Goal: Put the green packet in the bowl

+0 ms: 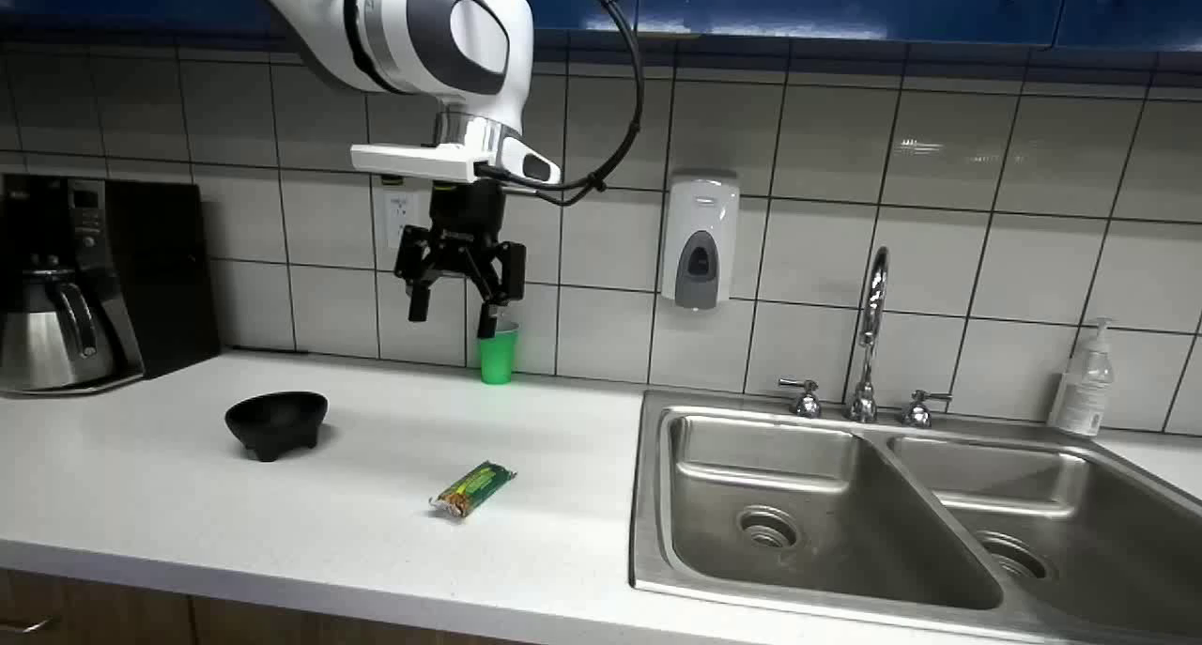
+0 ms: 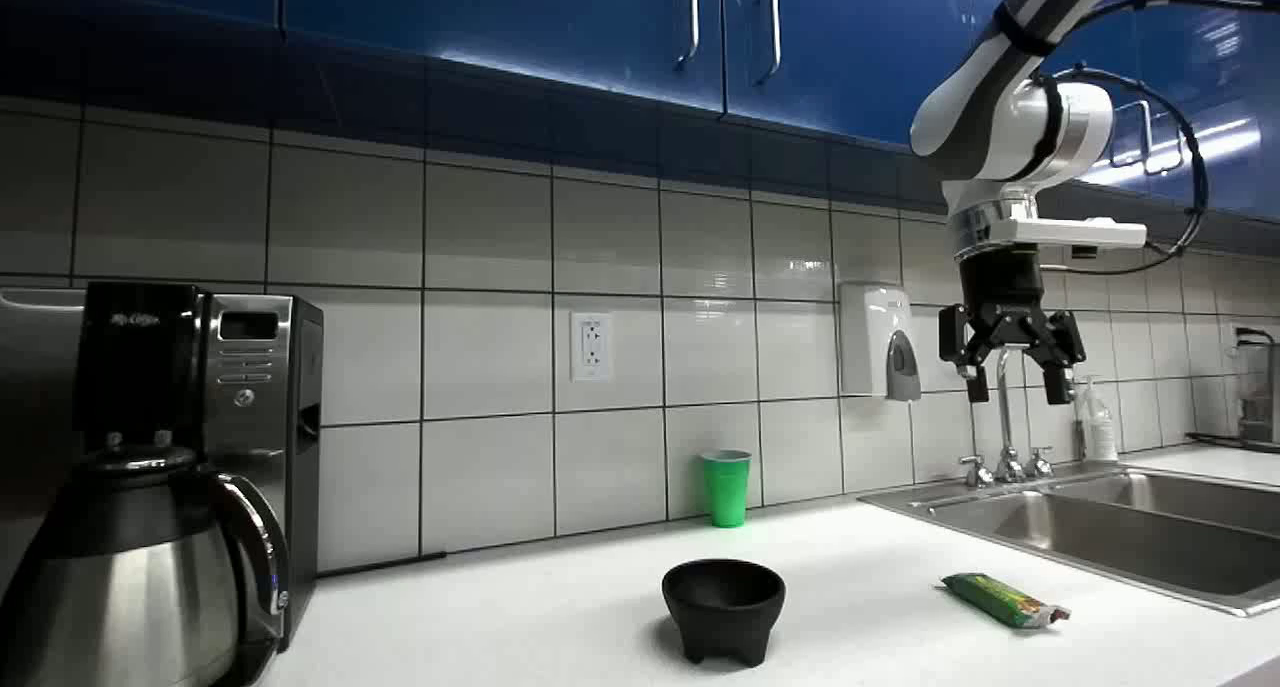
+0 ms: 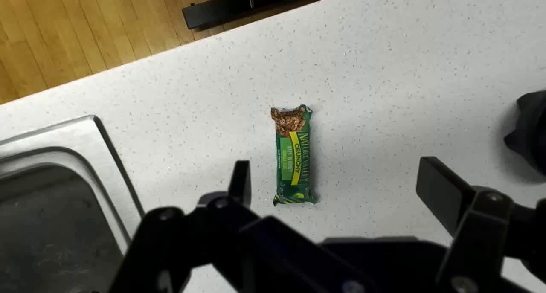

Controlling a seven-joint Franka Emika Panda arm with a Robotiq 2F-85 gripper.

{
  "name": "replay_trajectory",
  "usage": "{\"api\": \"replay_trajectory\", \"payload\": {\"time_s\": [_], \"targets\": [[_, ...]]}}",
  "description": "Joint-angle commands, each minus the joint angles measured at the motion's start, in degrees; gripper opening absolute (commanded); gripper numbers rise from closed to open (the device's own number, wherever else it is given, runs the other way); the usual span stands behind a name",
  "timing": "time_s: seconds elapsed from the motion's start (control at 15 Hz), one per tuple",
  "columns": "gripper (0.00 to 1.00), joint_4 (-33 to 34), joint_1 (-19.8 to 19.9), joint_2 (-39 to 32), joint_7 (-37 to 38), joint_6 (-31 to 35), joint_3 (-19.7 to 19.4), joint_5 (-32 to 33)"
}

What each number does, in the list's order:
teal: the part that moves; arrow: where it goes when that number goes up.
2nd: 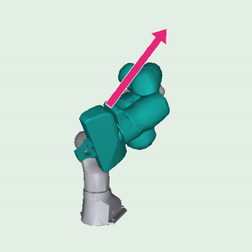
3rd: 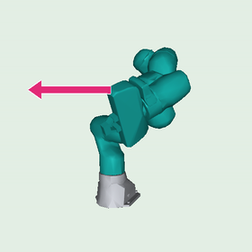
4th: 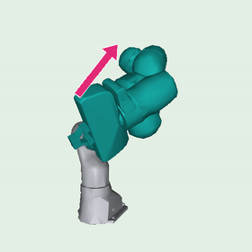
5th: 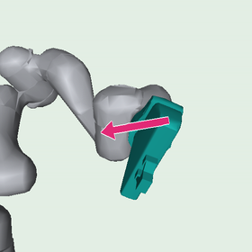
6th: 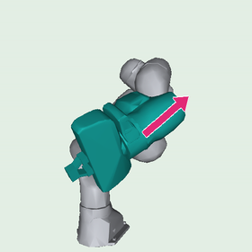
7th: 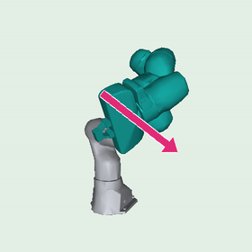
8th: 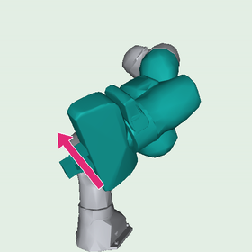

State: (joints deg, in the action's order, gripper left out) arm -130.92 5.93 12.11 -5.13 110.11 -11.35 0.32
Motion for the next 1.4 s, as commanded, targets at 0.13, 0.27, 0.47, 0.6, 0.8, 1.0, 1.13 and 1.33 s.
{"api": "replay_trajectory", "payload": {"time_s": [0.13, 0.27, 0.47, 0.6, 0.8, 1.0, 1.13, 1.33], "targets": [[1.0, 0.08, 0.86, -0.1, -0.16, -0.09, 0.8, -0.18], [1.0, 0.08, 0.86, -0.1, -0.16, -0.09, 0.8, -0.18], [1.0, 0.08, 0.86, -0.1, -0.16, -0.09, 0.8, -0.18], [1.0, 0.08, 0.86, -0.1, -0.16, -0.09, 0.8, -0.18], [1.0, -0.4, 0.72, -0.85, 0.68, 1.3, 1.27, 0.57], [1.0, -1.65, 0.67, -2.2, 2.79, 4.65, 2.05, 1.66], [1.0, -2.06, 0.6, -3.97, 3.6, 6.8, 2.49, 2.48], [1.0, -1.8, 0.48, -7.83, 5.58, 9.62, 3.12, 4.05]]}}
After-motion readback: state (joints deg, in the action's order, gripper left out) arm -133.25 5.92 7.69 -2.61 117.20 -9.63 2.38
